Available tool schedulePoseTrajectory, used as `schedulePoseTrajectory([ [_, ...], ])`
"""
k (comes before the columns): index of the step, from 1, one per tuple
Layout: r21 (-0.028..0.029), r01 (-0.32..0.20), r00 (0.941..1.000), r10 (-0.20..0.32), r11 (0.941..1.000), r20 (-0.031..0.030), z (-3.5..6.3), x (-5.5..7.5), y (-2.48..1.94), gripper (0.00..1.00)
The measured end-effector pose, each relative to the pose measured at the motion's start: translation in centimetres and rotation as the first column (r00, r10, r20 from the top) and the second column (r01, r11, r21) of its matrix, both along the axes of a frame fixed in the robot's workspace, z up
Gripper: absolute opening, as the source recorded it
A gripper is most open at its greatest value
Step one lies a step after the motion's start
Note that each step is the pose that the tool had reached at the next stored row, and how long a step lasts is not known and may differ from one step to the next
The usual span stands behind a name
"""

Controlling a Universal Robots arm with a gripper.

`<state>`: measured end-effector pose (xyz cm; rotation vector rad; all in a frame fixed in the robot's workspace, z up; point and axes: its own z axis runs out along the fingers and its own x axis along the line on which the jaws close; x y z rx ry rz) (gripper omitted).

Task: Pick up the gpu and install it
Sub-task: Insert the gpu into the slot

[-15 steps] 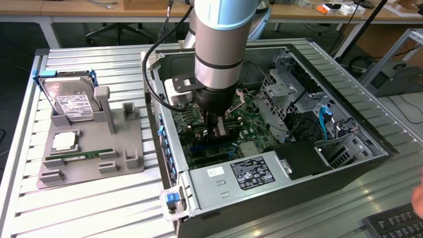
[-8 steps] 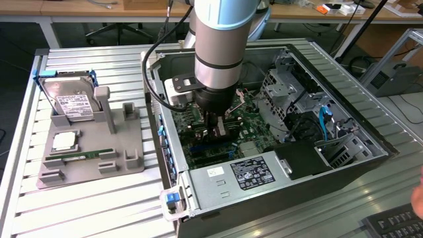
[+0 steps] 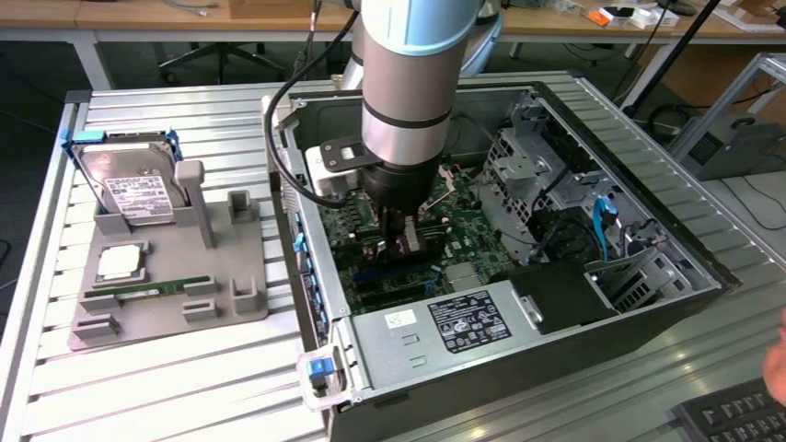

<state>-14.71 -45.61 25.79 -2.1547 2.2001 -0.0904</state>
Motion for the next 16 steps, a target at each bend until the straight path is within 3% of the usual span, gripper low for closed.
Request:
schedulePoseTrajectory([
  [16,0.0,-0.006,1.0,0.006,1.0,0.0,-0.25,0.0,0.01,0.27],
])
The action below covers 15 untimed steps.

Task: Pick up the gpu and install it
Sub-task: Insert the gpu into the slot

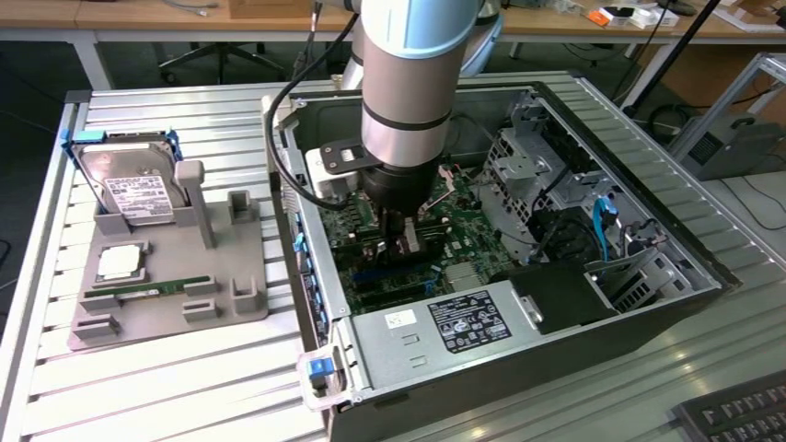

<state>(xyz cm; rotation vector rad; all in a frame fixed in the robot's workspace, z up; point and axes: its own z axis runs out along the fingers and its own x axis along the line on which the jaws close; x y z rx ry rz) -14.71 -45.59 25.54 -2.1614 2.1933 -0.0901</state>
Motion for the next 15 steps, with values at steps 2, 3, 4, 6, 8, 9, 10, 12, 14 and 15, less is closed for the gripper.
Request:
schedulePoseTrajectory([
  [2,0.0002,0.0,1.0,0.0,1.0,0.0002,-0.06,0.0,0.0,0.27],
  [3,0.0003,0.0,1.0,0.0,1.0,0.0002,-0.12,0.0,0.0,0.27],
  [4,0.0001,0.0,1.0,0.0,1.0,0.0,-0.19,0.0,0.0,0.27],
  [6,-0.0002,0.0,1.0,0.0,1.0,-0.0002,-0.33,0.0,0.0,0.27],
  [8,-0.0003,0.0,1.0,0.0,1.0,-0.0002,-0.44,0.0,0.0,0.27],
  [9,-0.0002,0.0,1.0,0.0,1.0,-0.0002,-0.44,0.0,0.0,0.27],
  [10,0.0001,0.0,1.0,0.0,1.0,0.0,-0.46,0.0,0.0,0.27],
  [12,0.0005,0.0,1.0,0.0,1.0,0.0003,-0.48,0.0,0.01,0.35],
  [14,0.0001,0.0,1.0,0.0,1.0,0.0,-0.45,0.0,0.0,0.35],
  [15,-0.0001,0.0,1.0,0.0,1.0,-0.0002,-0.35,0.0,0.0,0.35],
])
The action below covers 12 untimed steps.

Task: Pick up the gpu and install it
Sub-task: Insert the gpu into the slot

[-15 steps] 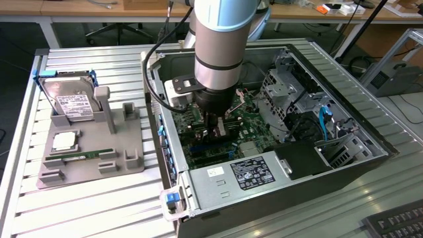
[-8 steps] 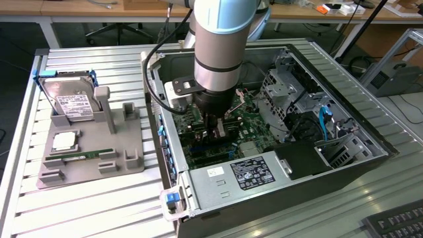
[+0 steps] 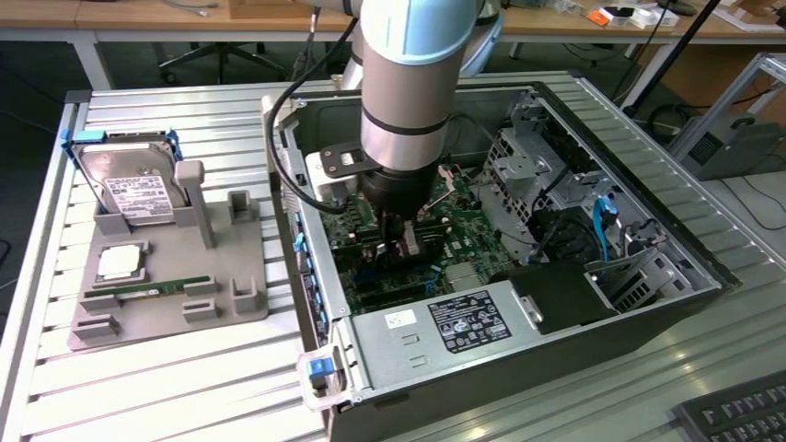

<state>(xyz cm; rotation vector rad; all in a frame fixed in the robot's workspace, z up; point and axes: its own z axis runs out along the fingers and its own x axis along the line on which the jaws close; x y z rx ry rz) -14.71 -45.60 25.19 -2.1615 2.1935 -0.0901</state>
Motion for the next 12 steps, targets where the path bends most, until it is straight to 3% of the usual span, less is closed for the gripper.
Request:
schedulePoseTrajectory([
  [5,0.0002,0.0,1.0,0.0,1.0,0.0002,2.41,0.0,0.01,0.35],
  [7,-0.0002,0.0,1.0,0.0,1.0,-0.0006,2.64,0.1,0.15,0.26],
  [9,-0.0002,-0.006,0.9999,0.006,1.0,-0.0089,2.64,0.9,0.21,0.14],
  [11,-0.0002,-0.009,0.9998,0.009,1.0,-0.0183,2.64,1.8,0.21,0.11],
  [12,-0.0002,-0.01,0.9996,0.01,1.0,-0.0263,2.64,2.5,0.21,0.11],
])
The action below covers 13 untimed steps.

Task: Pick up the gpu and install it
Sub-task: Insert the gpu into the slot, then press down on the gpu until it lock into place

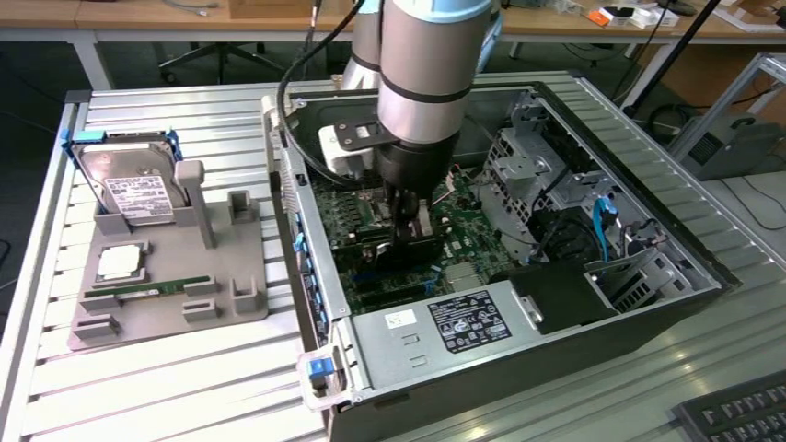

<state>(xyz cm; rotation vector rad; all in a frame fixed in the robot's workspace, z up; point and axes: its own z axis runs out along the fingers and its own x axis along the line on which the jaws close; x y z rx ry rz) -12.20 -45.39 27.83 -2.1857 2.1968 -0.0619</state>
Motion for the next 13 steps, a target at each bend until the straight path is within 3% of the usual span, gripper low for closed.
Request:
schedulePoseTrajectory([
  [3,0.0,0.0,0.9998,0.0,1.0,-0.018,0.0,1.5,0.0,0.11],
  [4,0.0,-0.001,0.9998,0.001,1.0,-0.0211,0.0,1.8,0.0,0.11],
  [13,0.0,0.0,0.9998,0.0,1.0,-0.0218,0.0,1.7,0.02,0.11],
])
